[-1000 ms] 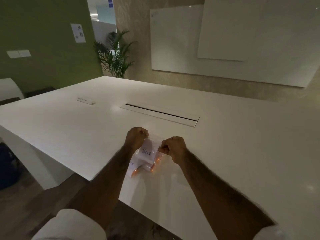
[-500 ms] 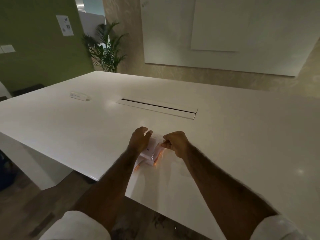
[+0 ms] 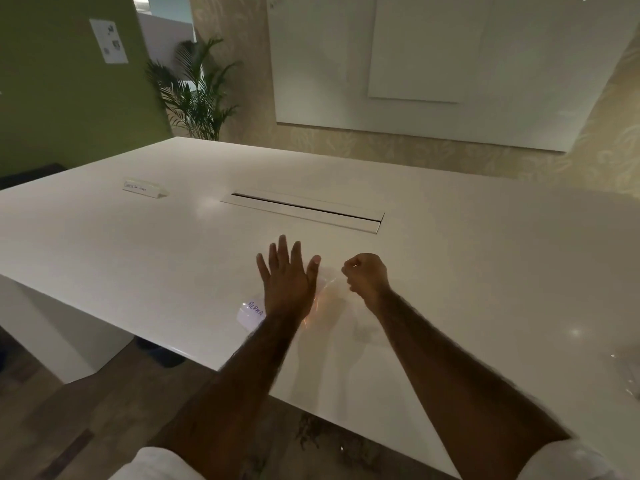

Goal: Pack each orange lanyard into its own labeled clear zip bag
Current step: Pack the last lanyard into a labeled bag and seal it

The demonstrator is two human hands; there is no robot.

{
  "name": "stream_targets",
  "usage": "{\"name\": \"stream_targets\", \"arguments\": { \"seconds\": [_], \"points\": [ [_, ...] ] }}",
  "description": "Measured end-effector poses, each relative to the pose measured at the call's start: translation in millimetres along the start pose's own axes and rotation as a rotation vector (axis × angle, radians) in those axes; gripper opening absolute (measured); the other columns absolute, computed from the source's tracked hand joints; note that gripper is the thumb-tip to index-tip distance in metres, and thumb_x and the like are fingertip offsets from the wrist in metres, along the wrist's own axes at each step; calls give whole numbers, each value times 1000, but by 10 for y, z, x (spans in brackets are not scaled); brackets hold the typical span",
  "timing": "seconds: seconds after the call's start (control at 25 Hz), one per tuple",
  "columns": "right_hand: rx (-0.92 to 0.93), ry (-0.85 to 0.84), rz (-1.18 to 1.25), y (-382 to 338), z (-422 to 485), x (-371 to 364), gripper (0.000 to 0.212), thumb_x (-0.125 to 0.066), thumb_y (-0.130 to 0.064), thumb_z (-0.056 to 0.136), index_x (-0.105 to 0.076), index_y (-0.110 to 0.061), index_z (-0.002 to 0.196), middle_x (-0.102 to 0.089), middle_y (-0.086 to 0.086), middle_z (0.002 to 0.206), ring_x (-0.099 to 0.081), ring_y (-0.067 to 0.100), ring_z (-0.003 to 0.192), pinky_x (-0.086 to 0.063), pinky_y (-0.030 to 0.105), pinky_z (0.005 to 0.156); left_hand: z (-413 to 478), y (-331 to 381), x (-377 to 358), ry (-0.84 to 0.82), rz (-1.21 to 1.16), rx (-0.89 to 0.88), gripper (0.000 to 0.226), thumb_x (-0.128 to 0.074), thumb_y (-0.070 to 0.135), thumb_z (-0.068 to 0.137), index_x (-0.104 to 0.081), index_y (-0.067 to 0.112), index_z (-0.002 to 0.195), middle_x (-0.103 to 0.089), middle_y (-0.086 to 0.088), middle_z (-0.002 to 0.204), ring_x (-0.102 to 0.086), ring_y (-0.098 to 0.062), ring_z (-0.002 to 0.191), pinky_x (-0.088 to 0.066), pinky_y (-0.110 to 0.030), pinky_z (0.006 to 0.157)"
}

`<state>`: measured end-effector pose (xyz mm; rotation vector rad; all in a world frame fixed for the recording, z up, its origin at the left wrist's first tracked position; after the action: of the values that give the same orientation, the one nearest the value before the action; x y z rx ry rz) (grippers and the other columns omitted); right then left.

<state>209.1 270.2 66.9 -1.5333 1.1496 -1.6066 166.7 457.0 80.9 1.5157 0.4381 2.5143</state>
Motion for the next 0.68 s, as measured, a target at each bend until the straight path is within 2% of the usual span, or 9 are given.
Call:
{"name": "stream_targets", "arguments": {
  "seconds": [0.08, 0.16, 0.24, 0.32, 0.4, 0.48, 0.56, 0.68],
  "points": [
    [104, 24, -301, 40, -7, 265, 14, -63, -10, 85, -73, -9, 94, -73, 5, 103, -68, 23, 93, -60, 39, 84, -48, 281, -15, 24, 4, -113, 67, -13, 58, 104, -36, 18, 153, -19, -12, 166, -11, -30, 155, 7, -50, 123],
    [99, -18, -497, 240, -21, 510, 21, -64, -11, 84, -72, -14, 104, -70, 4, 114, -66, 24, 102, -57, 34, 87, -122, 563, -98, 17, -25, -221, 60, -20, 52, 106, -42, 16, 150, -26, -12, 164, -17, -30, 154, 2, -49, 125],
    [66, -61, -642, 453, -51, 713, 31, -71, -18, 84, -69, -16, 115, -66, 4, 124, -63, 24, 110, -55, 35, 91, -237, 857, -298, -91, -94, -338, 50, -28, 43, 108, -45, 17, 148, -35, -9, 160, -26, -26, 151, -12, -44, 126],
    [45, -116, -752, 619, -115, 816, 47, -76, -32, 83, -64, -15, 125, -61, 5, 131, -59, 26, 117, -53, 39, 96, -403, 1111, -596, -284, -132, -412, 47, -31, 38, 108, -43, 19, 150, -38, -6, 160, -30, -22, 149, -20, -39, 123],
    [20, -141, -829, 750, -177, 879, 58, -77, -42, 82, -60, -12, 129, -58, 8, 132, -55, 29, 121, -51, 41, 99, -594, 1246, -932, -521, -77, -407, 53, -25, 40, 109, -27, 20, 158, -19, -5, 167, -15, -25, 154, -11, -43, 126],
    [18, -131, -862, 851, -229, 910, 62, -76, -50, 81, -61, -10, 127, -56, 10, 130, -52, 31, 121, -51, 42, 98, -767, 1298, -1168, -677, 33, -418, 60, -15, 46, 108, -7, 19, 161, 2, -6, 169, 3, -28, 156, 0, -50, 125],
    [20, -91, -837, 906, -272, 936, 60, -75, -49, 82, -62, -10, 125, -54, 12, 128, -51, 32, 119, -51, 42, 96, -834, 1339, -1252, -709, 96, -434, 64, -9, 50, 106, 3, 18, 161, 11, -6, 168, 10, -29, 155, 5, -54, 124],
    [32, -43, -781, 927, -296, 960, 48, -75, -38, 85, -64, -10, 121, -57, 12, 124, -56, 32, 114, -53, 40, 94, -826, 1405, -1279, -717, 91, -422, 65, -8, 51, 106, 4, 19, 161, 13, -5, 168, 12, -28, 155, 6, -54, 123]
  ]
}}
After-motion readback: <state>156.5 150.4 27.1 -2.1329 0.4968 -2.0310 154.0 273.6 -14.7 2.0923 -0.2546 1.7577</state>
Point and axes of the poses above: each hand's wrist, its own z-axis towards the middle knuckle, its own x-axis out of the back of the hand, y = z × x, the point moved 8 cm from there along z, towards the middle knuckle
